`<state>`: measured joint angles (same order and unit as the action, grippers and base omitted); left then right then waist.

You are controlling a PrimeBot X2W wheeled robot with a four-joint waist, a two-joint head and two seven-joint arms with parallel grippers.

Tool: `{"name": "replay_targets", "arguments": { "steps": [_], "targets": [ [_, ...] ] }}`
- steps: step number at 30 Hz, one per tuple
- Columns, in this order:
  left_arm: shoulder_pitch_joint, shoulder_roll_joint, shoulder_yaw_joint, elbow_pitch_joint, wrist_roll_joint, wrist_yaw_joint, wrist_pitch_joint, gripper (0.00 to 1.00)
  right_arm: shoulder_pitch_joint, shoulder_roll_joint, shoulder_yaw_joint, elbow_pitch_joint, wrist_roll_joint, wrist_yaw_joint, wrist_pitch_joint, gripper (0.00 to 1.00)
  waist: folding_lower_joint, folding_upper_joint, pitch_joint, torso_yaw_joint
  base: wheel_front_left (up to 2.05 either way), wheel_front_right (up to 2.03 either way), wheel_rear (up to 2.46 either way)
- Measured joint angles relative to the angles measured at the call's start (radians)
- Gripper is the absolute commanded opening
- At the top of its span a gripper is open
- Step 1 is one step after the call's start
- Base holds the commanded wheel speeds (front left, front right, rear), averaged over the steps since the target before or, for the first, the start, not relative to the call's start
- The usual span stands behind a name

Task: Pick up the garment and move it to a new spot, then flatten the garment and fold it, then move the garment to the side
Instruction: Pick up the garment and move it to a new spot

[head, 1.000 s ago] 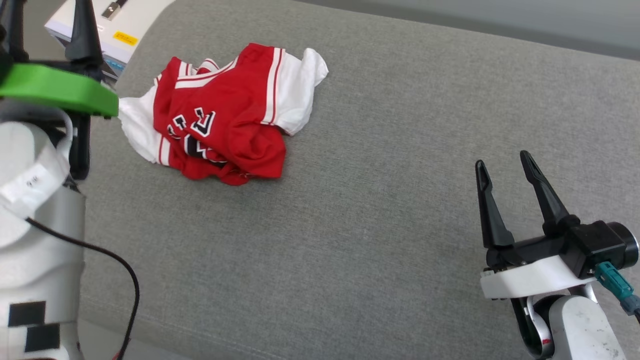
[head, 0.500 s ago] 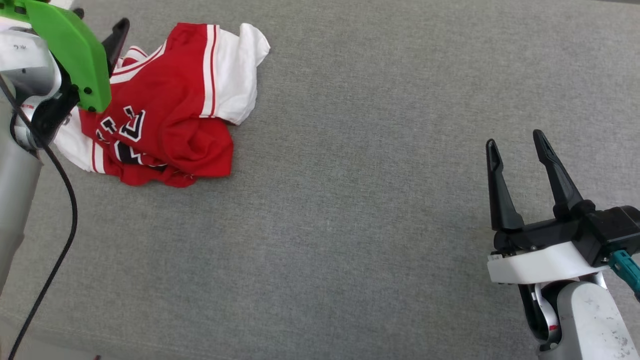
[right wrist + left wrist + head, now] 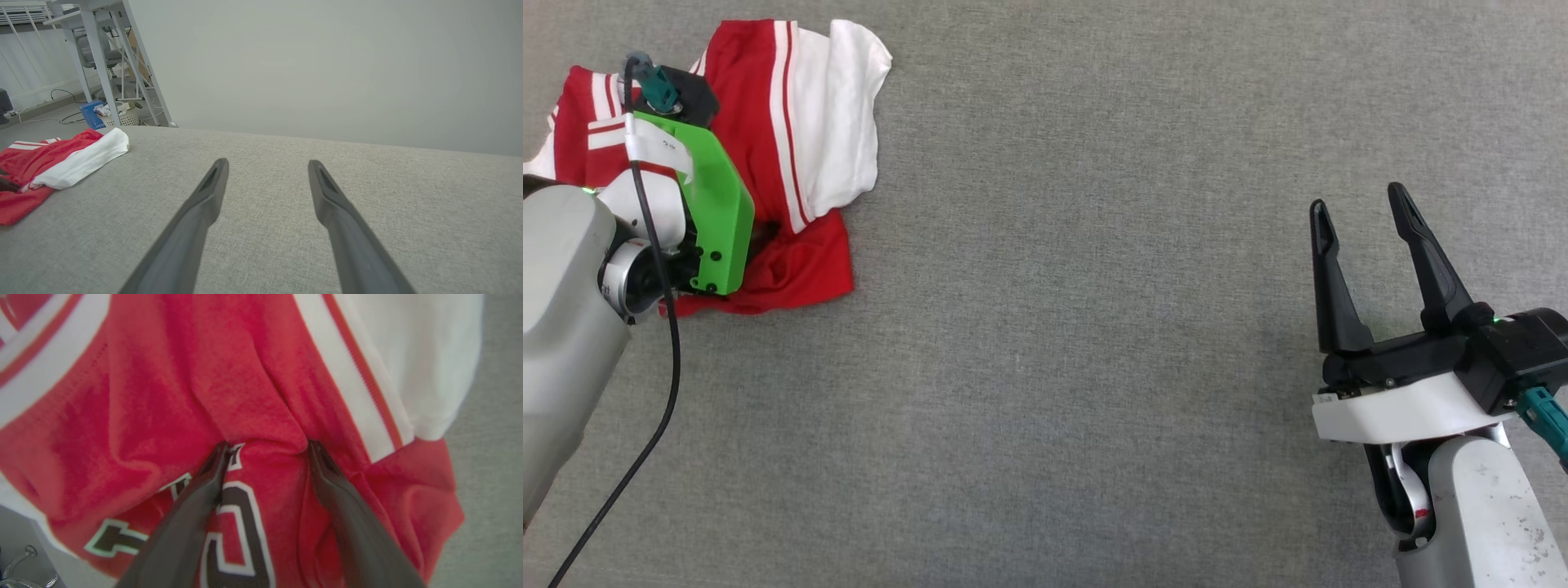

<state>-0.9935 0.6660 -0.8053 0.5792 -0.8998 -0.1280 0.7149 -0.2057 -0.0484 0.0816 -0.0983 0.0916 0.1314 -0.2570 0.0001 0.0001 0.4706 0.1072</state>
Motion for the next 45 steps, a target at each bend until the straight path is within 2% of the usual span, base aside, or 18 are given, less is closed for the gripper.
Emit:
{"name": "replay_targets", "arguments": {
  "steps": [7, 8, 9, 18, 22, 30, 37, 45],
  "targets": [
    [-0.015, -0.003, -0.035, 0.074, -0.049, 0.0, -0.001, 1.0, -0.002, 0.0, 0.002, 0.008, 0.002, 0.0, 0.0, 1.0, -0.0001, 0.0001, 0.023, -0.029, 0.0, 0.0, 0.0],
    [-0.018, 0.0, -0.041, 0.079, -0.062, 0.0, -0.008, 0.32, -0.002, 0.0, 0.001, 0.009, 0.002, 0.0, 0.0, 1.0, -0.0001, 0.0001, 0.024, -0.033, 0.0, 0.0, 0.0],
    [-0.02, 0.001, -0.049, 0.082, -0.069, 0.0, -0.018, 0.0, -0.002, 0.0, 0.0, 0.011, 0.002, 0.0, 0.0, 1.0, -0.0001, 0.0001, 0.023, -0.034, 0.0, 0.0, 0.0],
    [-0.013, 0.011, -0.15, 0.04, -0.062, 0.0, -0.216, 0.0, 0.005, 0.0, -0.016, 0.022, 0.018, 0.0, 0.0, 1.0, 0.0, -0.0001, -0.042, -0.035, 0.0, 0.0, 0.0],
    [-0.012, 0.02, -0.194, -0.075, -0.065, 0.0, -0.294, 0.0, 0.038, 0.0, -0.027, 0.024, 0.045, 0.0, 0.0, 1.0, 0.0, 0.0, -0.096, -0.036, 0.0, 0.0, 0.0],
    [-0.016, 0.024, -0.264, -0.292, -0.05, 0.0, -0.358, 0.0, 0.068, 0.0, -0.054, 0.021, 0.067, 0.0, 0.0, 1.0, 0.0, 0.0, -0.182, -0.054, 0.0, 0.0, 0.0],
    [-0.05, -0.076, -0.323, -0.385, 0.0, 0.0, -0.397, 0.0, 0.072, 0.0, -0.075, 0.012, 0.079, 0.0, 0.0, 1.0, -0.0001, 0.0, -0.204, -0.116, 0.0, 0.0, 0.0],
    [-0.106, -0.256, -0.415, -0.331, 0.011, 0.0, -0.467, 0.0, 0.071, -0.001, -0.092, 0.006, 0.1, 0.0, 0.0, 1.0, -0.0001, 0.0, -0.193, -0.209, 0.0, 0.0, 0.0]
  ]
}}
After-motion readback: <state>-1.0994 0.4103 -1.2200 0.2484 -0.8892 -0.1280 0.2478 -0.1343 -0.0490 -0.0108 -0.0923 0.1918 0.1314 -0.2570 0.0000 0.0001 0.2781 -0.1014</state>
